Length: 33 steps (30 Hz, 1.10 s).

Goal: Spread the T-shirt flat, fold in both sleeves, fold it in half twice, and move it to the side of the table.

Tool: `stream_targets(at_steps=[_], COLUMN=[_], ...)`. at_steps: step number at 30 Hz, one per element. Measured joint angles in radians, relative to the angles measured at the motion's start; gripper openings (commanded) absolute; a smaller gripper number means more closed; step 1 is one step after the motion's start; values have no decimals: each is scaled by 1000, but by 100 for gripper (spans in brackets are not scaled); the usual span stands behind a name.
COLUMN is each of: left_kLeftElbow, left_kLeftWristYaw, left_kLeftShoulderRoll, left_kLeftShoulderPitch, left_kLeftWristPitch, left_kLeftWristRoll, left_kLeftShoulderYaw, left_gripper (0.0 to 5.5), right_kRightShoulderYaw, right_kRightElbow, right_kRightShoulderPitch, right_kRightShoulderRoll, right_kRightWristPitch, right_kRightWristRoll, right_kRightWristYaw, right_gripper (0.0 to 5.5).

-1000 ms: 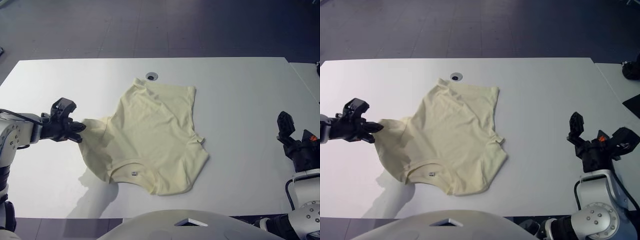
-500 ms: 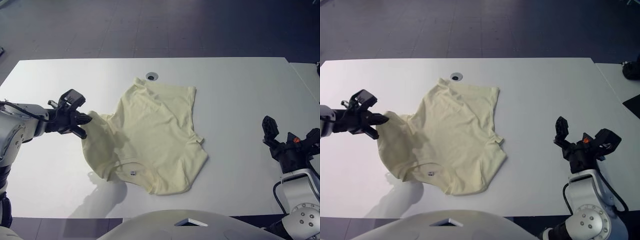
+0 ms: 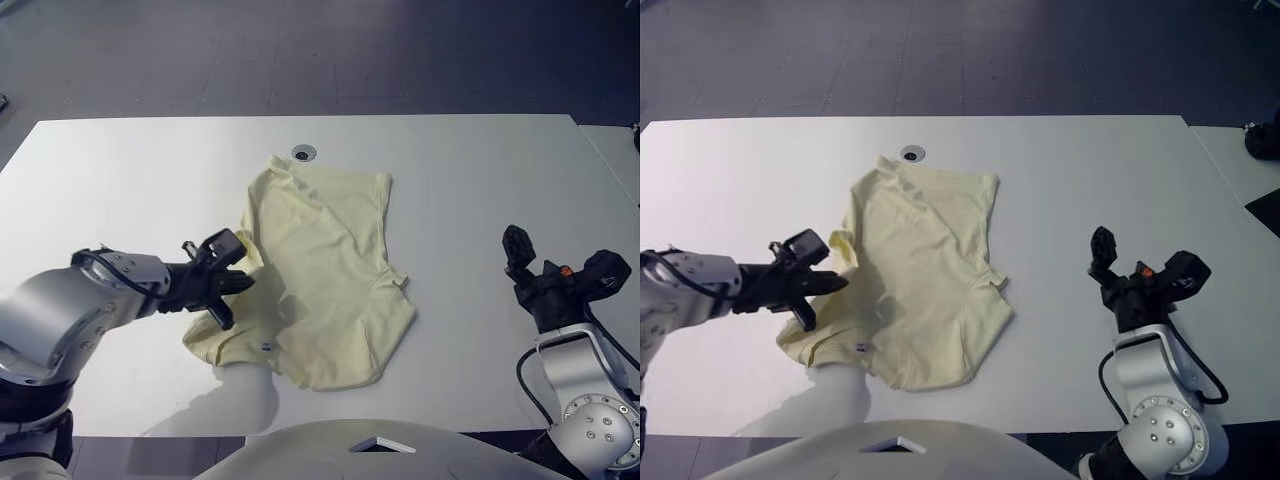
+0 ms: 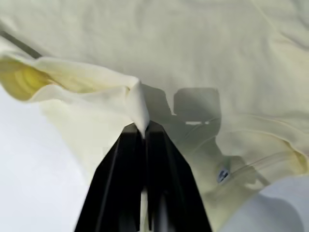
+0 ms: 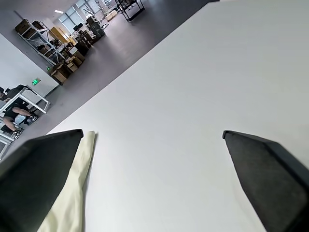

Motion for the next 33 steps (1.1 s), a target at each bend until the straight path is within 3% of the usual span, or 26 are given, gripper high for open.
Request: stream_targets(at_steps=[5, 12, 18, 26, 33], left_kLeftElbow=[36, 263, 358, 357, 381], left_kLeftWristYaw=[42, 185, 411, 426, 410], left_kLeftShoulderRoll=[-180, -241, -337, -349, -360], left_kLeftShoulderPitch=[-8, -145, -237, -170, -171], left_kLeftWristPitch=[100, 106, 40, -45, -70], left_kLeftWristRoll=[-84, -276, -78, 28, 62], left_kLeftShoulderYaw=[76, 260, 473, 489, 467], left_gripper=[168, 282, 390, 519, 540], right_kRightShoulderYaw=[83, 228, 424, 520, 577], right_kRightElbow=[-3, -50, -88, 19, 81], right_kRightShoulderPitch=[91, 282, 430, 410, 377], right_kRightShoulderRoll=[-7, 3, -1, -118, -150], right_kRightWristPitch=[-26, -72, -119, -192, -257], right_kRightWristRoll=[93, 271, 430, 475, 477], right_kRightWristYaw=[-58, -148, -240, -278, -278], right_gripper=[540, 540, 540, 540, 431])
